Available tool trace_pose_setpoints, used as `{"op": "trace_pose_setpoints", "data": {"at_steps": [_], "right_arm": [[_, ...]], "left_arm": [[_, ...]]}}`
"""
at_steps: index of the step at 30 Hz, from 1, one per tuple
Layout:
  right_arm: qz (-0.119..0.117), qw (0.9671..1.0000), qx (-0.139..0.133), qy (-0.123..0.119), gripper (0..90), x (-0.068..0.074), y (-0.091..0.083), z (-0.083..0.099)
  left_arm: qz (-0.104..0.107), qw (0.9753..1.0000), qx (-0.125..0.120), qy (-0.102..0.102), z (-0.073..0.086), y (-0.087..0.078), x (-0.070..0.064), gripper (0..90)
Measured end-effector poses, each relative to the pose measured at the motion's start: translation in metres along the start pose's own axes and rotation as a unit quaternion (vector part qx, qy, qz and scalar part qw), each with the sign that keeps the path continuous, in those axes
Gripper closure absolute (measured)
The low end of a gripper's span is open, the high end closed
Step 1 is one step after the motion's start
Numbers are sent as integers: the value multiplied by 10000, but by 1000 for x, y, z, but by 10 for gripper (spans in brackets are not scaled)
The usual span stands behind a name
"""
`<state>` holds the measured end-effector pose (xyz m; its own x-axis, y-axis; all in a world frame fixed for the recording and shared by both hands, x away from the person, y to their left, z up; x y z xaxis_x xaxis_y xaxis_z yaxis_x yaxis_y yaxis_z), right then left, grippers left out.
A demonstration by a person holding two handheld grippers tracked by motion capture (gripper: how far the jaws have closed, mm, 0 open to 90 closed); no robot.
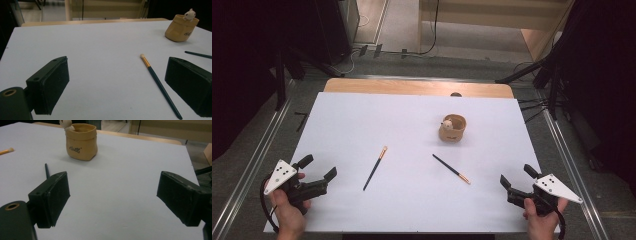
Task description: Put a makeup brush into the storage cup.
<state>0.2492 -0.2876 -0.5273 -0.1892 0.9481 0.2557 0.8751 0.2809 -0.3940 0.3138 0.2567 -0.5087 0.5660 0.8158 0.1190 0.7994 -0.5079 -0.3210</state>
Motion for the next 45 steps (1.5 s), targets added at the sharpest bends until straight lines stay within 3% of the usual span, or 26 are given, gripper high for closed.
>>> {"op": "trace_pose_setpoints", "data": {"at_steps": [11, 16, 22, 36, 45], "right_arm": [[-169, 9998, -29, -52, 130, 15, 1, -10], [-379, 9992, 113, -111, 137, 27, 2, -18], [-445, 9987, 150, -197, 143, 36, 2, -27], [-596, 9958, 618, -322, 151, 51, 21, -34], [-731, 9918, 963, -411, 151, 63, 36, -34]], "left_arm": [[-25, 9999, -137, -69, -3, -6, 1, 55], [9, 9999, -126, -86, -3, -3, -2, 55], [106, 9999, -56, 19, -2, 0, -9, 55], [144, 9999, -68, 15, -4, 4, -13, 55], [173, 9998, -47, 51, -4, 6, -14, 55]]}}
Point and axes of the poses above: each handheld gripper's, and its own axes: y roughly forward along the jaws, z roughly out of its underside, x roughly to its left, the point moved 10 cm from there along y, roughly forward along the jaws, and after that the axes turned 13 degrees about y, right-handed, at the moved point
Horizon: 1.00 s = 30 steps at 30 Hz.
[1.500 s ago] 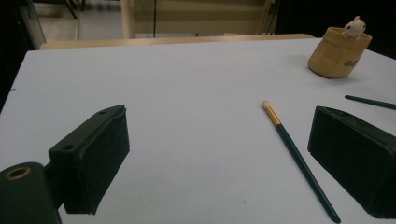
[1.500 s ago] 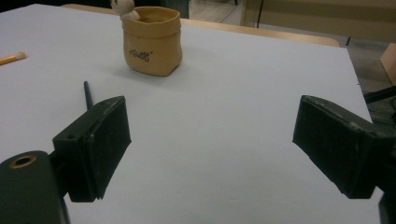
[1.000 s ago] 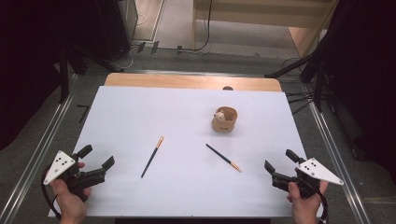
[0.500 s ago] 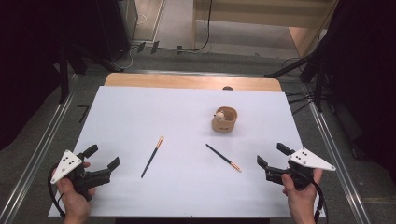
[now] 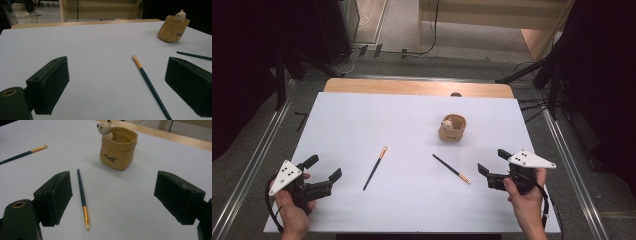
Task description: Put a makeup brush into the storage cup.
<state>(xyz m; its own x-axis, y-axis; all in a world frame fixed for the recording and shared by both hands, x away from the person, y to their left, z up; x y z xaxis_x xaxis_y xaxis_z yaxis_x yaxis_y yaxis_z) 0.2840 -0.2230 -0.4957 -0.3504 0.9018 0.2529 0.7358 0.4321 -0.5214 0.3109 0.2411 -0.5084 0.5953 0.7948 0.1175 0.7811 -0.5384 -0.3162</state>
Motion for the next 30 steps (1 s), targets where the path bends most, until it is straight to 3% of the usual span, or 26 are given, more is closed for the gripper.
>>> {"op": "trace_pose_setpoints", "data": {"at_steps": [10, 16, 27, 30], "right_arm": [[-104, 9988, 452, -137, 152, 13, 23, -4], [-173, 9980, 575, -178, 158, 21, 31, -6], [-248, 9944, 952, -376, 166, 38, 48, -12], [-222, 9919, 1168, -453, 171, 42, 53, -12]], "left_arm": [[40, 10000, 36, 66, 0, 0, -3, 55], [49, 9999, 25, 87, 0, 0, -4, 55], [46, 9999, 31, 93, 0, 0, -4, 55], [50, 9999, 36, 94, 0, 0, -4, 55]]}}
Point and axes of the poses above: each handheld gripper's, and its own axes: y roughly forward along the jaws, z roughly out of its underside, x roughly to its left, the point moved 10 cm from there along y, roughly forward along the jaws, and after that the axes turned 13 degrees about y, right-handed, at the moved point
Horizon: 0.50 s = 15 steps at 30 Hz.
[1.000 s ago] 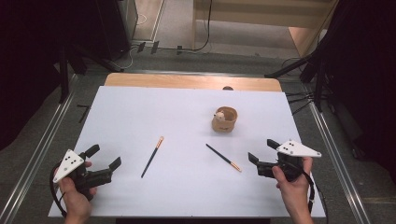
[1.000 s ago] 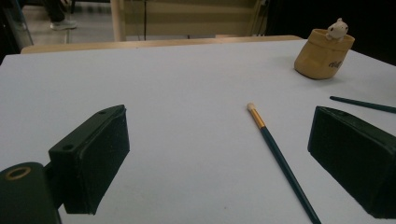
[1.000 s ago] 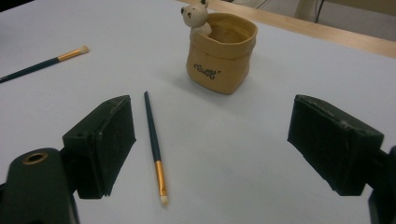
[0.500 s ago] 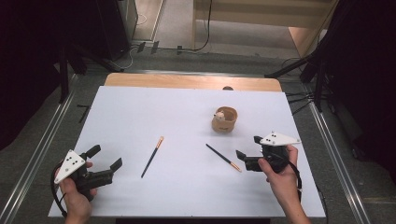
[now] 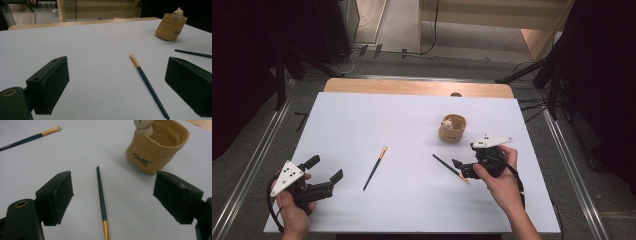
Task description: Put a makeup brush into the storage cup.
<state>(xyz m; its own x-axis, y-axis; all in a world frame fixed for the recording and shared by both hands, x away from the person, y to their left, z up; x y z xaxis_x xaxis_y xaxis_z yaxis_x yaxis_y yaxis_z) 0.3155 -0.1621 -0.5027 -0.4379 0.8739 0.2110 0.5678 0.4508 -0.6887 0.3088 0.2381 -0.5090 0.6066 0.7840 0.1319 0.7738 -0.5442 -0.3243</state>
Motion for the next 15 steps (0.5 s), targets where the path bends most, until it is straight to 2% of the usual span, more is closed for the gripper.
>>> {"op": "trace_pose_setpoints", "data": {"at_steps": [2, 7, 12, 13, 15], "right_arm": [[-6, 10000, 31, 22, 175, 1, 1, -1], [35, 9996, 234, -122, 172, 4, 8, -4], [-43, 9990, 397, -194, 176, 9, 16, -5], [-10, 9985, 483, -266, 212, 11, 19, -5], [16, 9983, 510, -297, 225, 12, 20, -6]], "left_arm": [[2, 10000, 1, -4, 0, 0, 0, 55], [6, 10000, 8, -3, 0, 0, 0, 55], [8, 10000, 36, 22, 2, 1, -1, 54], [10, 10000, 37, 23, 2, 2, -1, 55], [9, 10000, 49, 33, 3, 2, 0, 55]]}}
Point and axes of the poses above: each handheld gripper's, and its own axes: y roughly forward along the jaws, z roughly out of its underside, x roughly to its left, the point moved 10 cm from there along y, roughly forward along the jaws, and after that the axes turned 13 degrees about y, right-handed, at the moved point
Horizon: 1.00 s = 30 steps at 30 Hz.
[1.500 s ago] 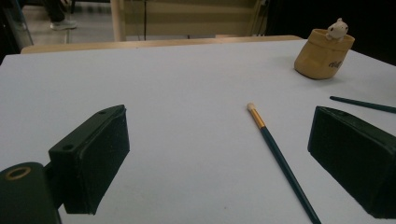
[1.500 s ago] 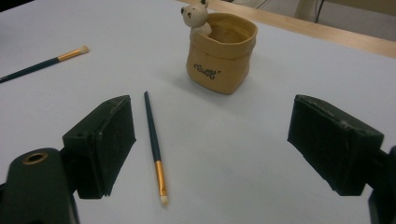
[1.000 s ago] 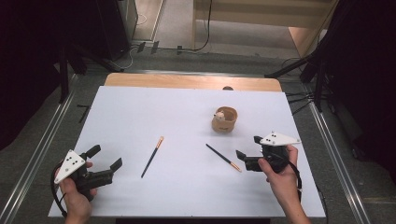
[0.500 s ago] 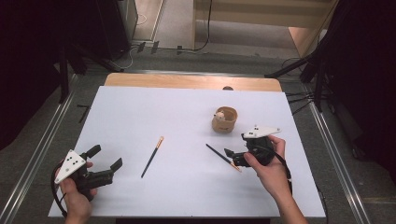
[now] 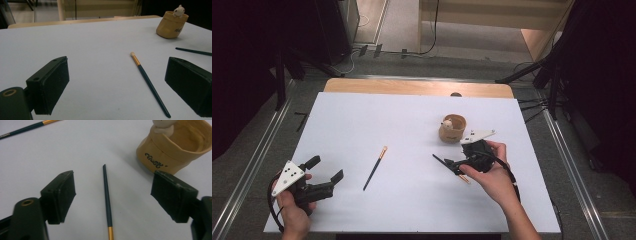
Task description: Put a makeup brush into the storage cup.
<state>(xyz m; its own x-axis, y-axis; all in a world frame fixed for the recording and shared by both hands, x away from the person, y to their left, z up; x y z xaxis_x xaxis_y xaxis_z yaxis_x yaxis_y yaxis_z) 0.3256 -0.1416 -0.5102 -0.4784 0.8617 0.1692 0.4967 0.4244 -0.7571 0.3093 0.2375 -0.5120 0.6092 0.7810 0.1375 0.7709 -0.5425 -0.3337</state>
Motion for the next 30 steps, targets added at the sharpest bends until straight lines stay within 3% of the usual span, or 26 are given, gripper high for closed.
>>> {"op": "trace_pose_setpoints", "data": {"at_steps": [9, 12, 16, 18, 20, 22, 23, 25, 27, 28, 30], "right_arm": [[43, 9987, 430, -263, 335, 6, 14, -1], [-47, 9976, 600, -350, 386, 9, 18, 0], [-136, 9953, 865, -407, 474, 11, 22, 5], [-185, 9927, 1079, -500, 539, 10, 26, 9], [-166, 9923, 1125, -494, 558, 10, 27, 10], [-164, 9884, 1432, -476, 625, 7, 31, 17], [-164, 9884, 1432, -476, 625, 7, 31, 17], [-85, 9847, 1666, -495, 660, 5, 32, 23], [-46, 9838, 1717, -510, 675, 4, 32, 25], [84, 9831, 1764, -478, 679, 1, 33, 26], [187, 9833, 1785, -293, 680, -3, 33, 27]], "left_arm": [[6, 10000, 27, 2, 1, 1, 0, 54], [12, 10000, 37, 1, 1, 1, -1, 55], [30, 10000, 35, 20, 1, 2, -2, 55], [47, 10000, 46, 26, 1, 3, -2, 55], [46, 10000, 50, 30, 1, 3, -3, 54], [51, 10000, 40, 30, 0, 4, -3, 55], [51, 10000, 40, 30, 0, 4, -3, 54], [50, 10000, 43, 38, 0, 3, -3, 55], [50, 10000, 45, 41, 0, 3, -3, 55], [49, 10000, 46, 36, 0, 4, -3, 55], [50, 10000, 51, 32, 0, 4, -3, 55]]}}
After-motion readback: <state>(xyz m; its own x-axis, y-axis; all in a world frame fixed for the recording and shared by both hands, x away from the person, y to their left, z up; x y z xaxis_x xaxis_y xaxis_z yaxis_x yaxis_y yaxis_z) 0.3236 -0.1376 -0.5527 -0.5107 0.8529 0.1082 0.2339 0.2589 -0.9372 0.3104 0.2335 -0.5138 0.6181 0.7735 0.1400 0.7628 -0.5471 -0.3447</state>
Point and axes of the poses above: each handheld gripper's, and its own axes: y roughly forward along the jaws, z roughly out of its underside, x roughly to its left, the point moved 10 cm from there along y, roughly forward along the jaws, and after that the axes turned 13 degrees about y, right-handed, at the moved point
